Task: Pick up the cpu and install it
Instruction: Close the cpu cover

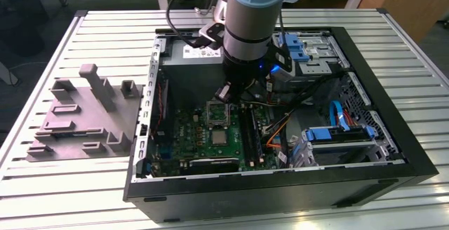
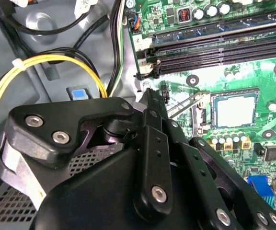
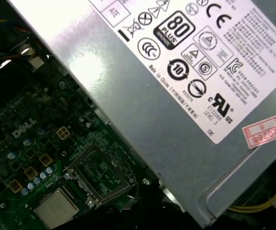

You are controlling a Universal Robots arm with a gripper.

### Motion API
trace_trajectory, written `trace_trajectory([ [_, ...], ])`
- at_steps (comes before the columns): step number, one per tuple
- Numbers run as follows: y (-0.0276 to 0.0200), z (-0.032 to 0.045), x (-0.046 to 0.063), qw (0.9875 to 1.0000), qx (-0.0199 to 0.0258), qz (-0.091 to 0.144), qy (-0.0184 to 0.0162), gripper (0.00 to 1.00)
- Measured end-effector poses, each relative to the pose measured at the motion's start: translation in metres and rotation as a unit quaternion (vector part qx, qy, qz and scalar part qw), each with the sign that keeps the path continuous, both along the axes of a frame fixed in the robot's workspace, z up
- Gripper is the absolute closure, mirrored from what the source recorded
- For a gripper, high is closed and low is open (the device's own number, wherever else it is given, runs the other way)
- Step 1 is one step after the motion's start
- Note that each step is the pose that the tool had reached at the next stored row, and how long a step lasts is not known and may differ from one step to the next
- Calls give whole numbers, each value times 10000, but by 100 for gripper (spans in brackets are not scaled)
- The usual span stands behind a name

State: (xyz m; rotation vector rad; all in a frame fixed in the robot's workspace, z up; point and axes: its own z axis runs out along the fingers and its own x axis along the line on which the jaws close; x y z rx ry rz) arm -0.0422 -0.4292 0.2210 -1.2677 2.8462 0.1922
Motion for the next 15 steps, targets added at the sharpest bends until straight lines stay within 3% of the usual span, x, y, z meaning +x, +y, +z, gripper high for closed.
trace_trajectory([
  [15,0,77,-37,9998,-15,178,0,89],
])
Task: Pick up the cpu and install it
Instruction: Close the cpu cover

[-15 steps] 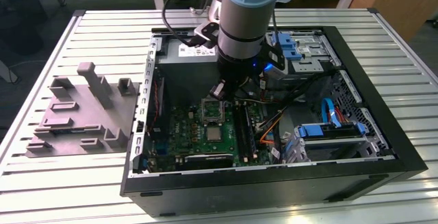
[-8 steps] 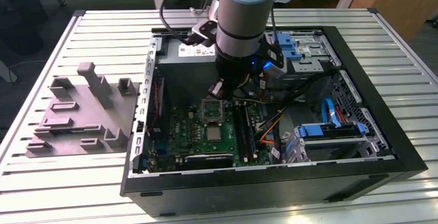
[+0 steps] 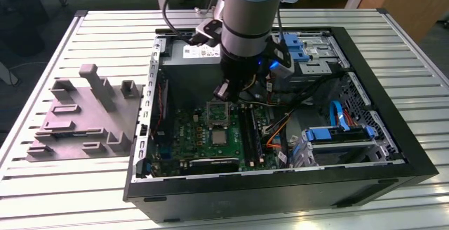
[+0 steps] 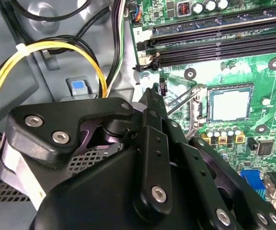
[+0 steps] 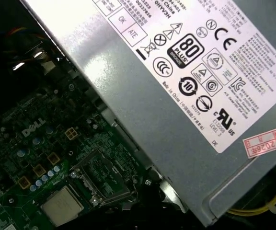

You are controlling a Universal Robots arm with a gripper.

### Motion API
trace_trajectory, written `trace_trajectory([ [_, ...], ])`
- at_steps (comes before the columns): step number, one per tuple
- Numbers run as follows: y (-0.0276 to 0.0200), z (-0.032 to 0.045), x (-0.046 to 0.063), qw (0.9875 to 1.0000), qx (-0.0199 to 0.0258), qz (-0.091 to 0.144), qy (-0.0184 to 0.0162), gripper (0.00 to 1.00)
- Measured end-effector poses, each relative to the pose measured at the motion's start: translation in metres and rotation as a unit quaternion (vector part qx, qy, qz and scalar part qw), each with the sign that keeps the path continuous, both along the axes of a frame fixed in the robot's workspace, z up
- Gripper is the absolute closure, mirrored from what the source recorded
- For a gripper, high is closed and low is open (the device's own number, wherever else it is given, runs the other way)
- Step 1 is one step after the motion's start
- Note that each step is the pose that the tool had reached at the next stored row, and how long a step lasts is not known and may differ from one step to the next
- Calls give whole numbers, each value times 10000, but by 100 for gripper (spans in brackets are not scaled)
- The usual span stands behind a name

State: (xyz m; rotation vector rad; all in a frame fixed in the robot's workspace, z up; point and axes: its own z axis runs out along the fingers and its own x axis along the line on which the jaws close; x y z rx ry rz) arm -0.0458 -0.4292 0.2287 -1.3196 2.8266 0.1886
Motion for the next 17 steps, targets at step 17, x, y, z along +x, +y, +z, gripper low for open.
trace_trajectory([
  [17,0,34,-9,9992,1,395,25,89],
])
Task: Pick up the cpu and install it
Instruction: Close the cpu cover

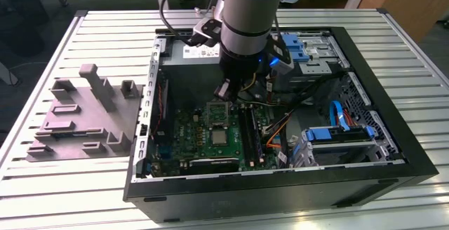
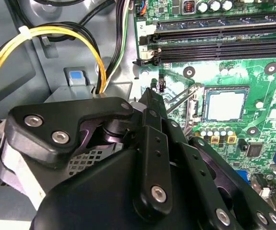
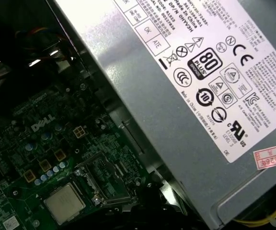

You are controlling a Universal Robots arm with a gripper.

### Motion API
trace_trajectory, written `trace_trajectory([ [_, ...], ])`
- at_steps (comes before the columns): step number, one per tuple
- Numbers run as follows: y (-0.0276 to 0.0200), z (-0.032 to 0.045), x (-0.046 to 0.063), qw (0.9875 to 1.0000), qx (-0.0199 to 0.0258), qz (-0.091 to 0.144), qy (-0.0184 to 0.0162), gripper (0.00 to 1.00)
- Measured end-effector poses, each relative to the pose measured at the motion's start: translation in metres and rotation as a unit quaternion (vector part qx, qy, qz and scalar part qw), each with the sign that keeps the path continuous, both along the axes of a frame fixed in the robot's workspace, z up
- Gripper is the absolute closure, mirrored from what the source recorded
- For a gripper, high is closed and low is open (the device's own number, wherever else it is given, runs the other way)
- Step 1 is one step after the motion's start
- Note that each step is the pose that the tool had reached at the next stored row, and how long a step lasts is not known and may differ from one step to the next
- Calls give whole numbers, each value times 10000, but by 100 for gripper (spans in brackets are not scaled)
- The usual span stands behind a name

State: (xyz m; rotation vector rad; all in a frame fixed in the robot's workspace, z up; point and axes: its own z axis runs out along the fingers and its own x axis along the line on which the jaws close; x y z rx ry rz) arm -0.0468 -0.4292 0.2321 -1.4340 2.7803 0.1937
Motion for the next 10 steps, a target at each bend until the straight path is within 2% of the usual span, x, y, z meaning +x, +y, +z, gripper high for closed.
trace_trajectory([
  [10,0,31,0,9998,0,165,55,89],
])
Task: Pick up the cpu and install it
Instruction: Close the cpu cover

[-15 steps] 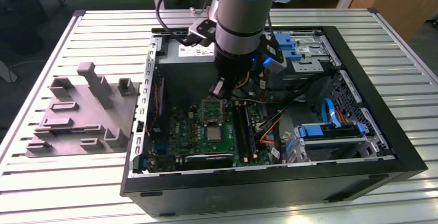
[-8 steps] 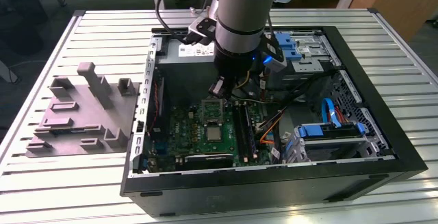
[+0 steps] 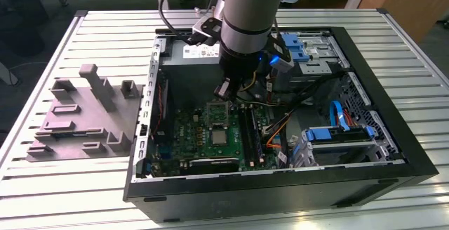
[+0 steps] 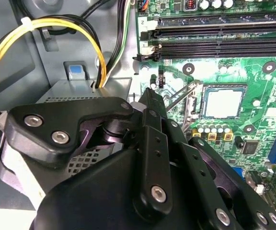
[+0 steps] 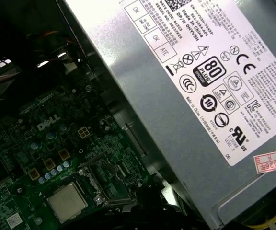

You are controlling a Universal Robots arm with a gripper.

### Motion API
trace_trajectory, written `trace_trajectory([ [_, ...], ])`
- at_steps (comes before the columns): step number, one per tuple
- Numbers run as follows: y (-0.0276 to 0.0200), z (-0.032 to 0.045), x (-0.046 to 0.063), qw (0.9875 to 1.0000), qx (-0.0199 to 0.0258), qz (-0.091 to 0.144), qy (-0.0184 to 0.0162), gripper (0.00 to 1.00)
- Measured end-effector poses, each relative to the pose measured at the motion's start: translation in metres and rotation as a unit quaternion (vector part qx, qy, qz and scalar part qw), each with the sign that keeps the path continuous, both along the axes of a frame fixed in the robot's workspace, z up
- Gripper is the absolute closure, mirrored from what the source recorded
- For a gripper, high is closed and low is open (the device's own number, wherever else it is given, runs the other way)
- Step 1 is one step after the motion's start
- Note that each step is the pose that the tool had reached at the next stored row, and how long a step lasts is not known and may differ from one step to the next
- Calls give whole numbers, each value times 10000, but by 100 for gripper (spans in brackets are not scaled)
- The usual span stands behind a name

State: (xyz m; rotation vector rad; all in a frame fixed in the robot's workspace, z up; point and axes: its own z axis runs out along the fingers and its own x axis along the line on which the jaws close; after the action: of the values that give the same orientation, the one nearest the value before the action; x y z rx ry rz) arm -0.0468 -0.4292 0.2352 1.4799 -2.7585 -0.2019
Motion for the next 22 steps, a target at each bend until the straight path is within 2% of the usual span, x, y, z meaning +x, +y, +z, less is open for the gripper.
trace_trajectory([
  [4,0,4,0,10000,0,75,15,89],
  [22,0,43,0,10000,0,78,19,89],
])
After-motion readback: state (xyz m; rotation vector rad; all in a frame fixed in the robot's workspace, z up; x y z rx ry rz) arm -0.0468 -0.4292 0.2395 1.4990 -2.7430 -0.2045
